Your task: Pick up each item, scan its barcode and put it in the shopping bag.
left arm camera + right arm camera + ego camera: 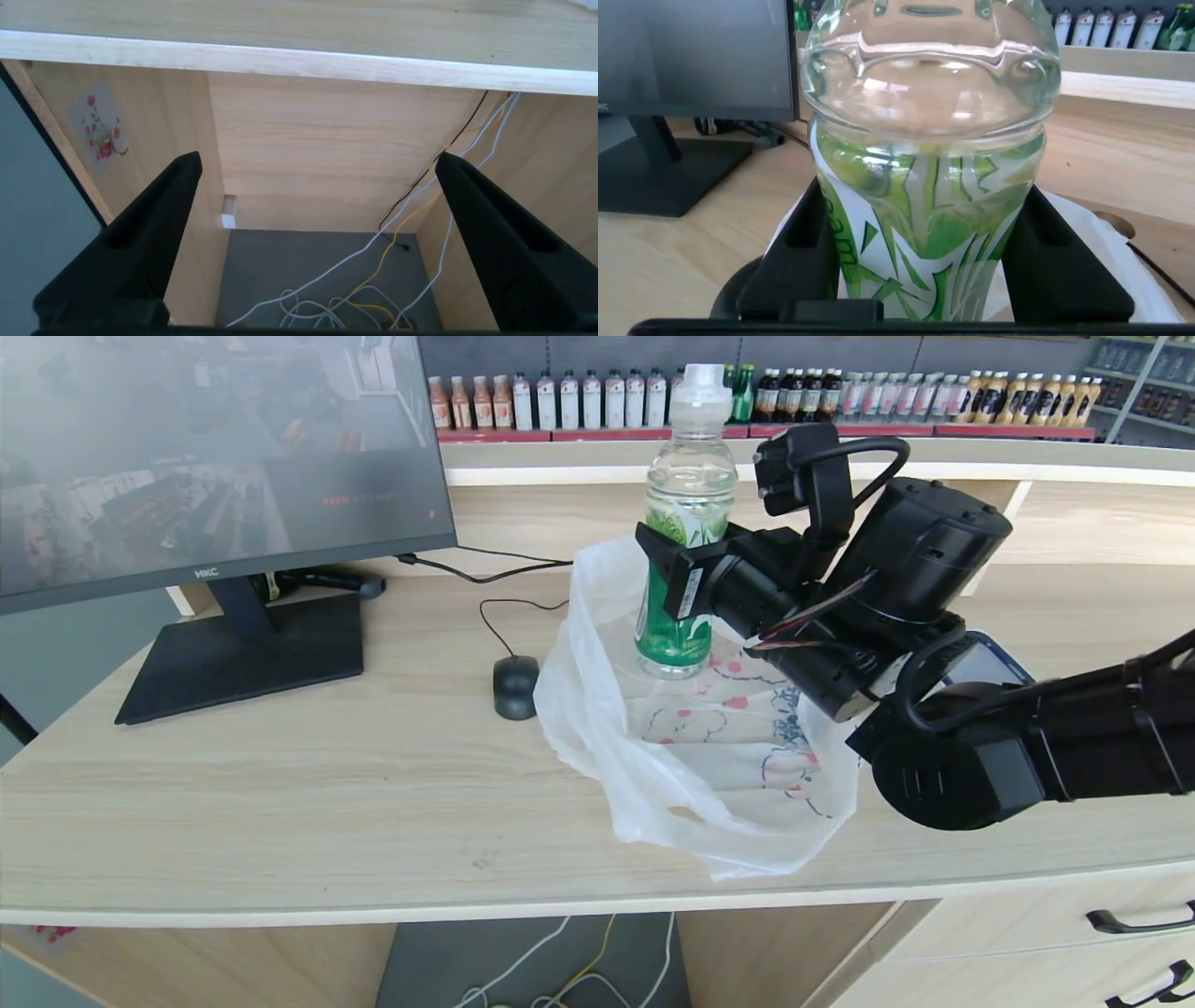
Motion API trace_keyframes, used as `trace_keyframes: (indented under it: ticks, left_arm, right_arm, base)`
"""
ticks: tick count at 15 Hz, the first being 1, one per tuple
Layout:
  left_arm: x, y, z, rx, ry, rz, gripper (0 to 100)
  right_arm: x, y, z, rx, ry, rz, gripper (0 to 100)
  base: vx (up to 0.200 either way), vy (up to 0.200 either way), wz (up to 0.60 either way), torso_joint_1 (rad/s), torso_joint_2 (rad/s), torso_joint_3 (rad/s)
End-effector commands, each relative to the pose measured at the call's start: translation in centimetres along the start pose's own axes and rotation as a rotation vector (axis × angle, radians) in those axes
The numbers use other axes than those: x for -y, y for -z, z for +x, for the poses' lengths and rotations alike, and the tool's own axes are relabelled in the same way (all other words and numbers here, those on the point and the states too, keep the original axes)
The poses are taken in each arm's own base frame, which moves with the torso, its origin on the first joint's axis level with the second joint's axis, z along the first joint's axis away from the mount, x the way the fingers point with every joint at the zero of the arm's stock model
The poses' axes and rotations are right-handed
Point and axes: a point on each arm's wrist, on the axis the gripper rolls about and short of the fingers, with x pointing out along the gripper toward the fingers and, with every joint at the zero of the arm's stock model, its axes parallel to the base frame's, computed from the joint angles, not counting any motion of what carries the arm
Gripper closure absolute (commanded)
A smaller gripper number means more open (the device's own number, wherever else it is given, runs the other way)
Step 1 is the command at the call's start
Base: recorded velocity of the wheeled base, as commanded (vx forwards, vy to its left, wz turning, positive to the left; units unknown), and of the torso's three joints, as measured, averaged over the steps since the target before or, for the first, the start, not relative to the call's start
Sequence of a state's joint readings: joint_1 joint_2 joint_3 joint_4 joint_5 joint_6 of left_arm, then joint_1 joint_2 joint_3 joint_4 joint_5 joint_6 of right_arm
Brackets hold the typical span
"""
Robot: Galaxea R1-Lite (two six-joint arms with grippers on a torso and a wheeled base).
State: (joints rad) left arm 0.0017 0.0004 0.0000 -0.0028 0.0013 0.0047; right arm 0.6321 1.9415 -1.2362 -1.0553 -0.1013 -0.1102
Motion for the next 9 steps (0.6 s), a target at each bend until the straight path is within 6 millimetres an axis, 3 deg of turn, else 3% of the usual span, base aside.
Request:
trace_keyframes:
  ticks: [1, 9]
  left_arm:
    - [0.0, 0.0, 0.0, 0.001, 0.000, 0.000, 0]
    - [0.0, 0.0, 0.0, 0.001, 0.000, 0.000, 0]
  right_arm:
    - [0.1, 0.9, 0.2, -0.007, 0.004, 0.002, 100]
    - [0.5, 3.7, 1.1, -0.029, 0.006, 0.001, 100]
  base:
    - [0.000, 0.000, 0.00, 0.000, 0.00, 0.000]
    - [0.000, 0.000, 0.00, 0.000, 0.00, 0.000]
